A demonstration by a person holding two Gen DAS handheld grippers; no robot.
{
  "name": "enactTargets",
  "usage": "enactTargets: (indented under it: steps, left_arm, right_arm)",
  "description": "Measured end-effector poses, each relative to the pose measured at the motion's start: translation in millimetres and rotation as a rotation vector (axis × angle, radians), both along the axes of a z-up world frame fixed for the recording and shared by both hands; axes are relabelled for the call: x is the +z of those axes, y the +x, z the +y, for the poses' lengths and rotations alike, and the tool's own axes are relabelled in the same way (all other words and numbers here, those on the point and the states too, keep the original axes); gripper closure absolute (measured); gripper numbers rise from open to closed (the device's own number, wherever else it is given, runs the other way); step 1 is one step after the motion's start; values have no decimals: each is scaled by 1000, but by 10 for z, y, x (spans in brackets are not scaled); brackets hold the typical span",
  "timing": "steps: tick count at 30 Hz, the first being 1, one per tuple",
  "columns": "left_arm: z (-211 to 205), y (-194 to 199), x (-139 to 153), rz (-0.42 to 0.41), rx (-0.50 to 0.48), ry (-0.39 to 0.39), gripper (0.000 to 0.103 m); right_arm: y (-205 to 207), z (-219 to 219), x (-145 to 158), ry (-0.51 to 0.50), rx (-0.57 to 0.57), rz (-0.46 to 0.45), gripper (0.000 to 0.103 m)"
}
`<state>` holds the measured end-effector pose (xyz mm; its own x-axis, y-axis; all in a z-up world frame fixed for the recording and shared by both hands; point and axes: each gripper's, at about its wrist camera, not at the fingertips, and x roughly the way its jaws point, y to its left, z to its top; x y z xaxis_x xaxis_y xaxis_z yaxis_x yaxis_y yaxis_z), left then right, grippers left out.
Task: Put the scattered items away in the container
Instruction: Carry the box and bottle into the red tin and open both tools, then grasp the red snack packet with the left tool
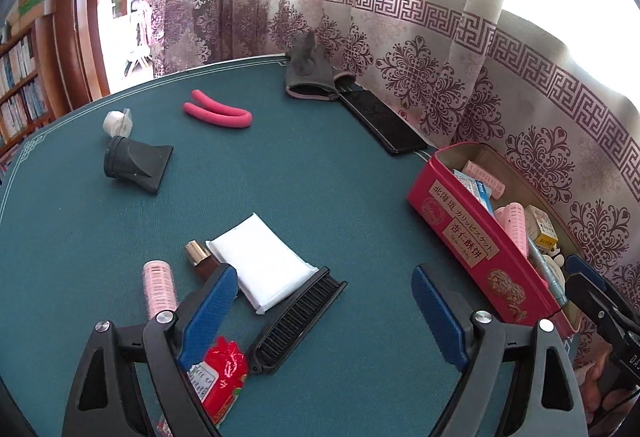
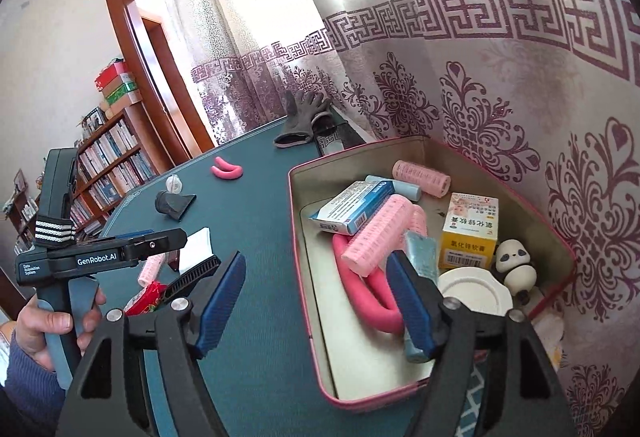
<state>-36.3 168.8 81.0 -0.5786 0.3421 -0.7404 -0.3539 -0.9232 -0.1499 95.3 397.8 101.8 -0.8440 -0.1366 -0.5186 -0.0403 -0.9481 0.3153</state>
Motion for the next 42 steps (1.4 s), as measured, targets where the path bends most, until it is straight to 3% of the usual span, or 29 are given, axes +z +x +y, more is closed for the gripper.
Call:
enactTargets:
  steps: [11,20,30,36,42]
  left_arm:
    - [-745,158,-261,-8,149,-86,13]
    - [-1264,220,-520,-81,228,-54,13]
    - [-1304,312,-563,-103,162,15,13]
    - [-1101,354,-660,-110,71,-22,13]
    - [-1051,272,-668,-104,71,-42,13]
  right_arm:
    - [-112,-550,-57,29,111,-30,24]
    - [-225,-1023,-139,70,202,-64,24]
    - [-355,-1370,-343,76,267,-142,24]
    - [-396,-1418,-447,63,268,-186,24]
    - [-452,-1415,-546,37,260,-228,24]
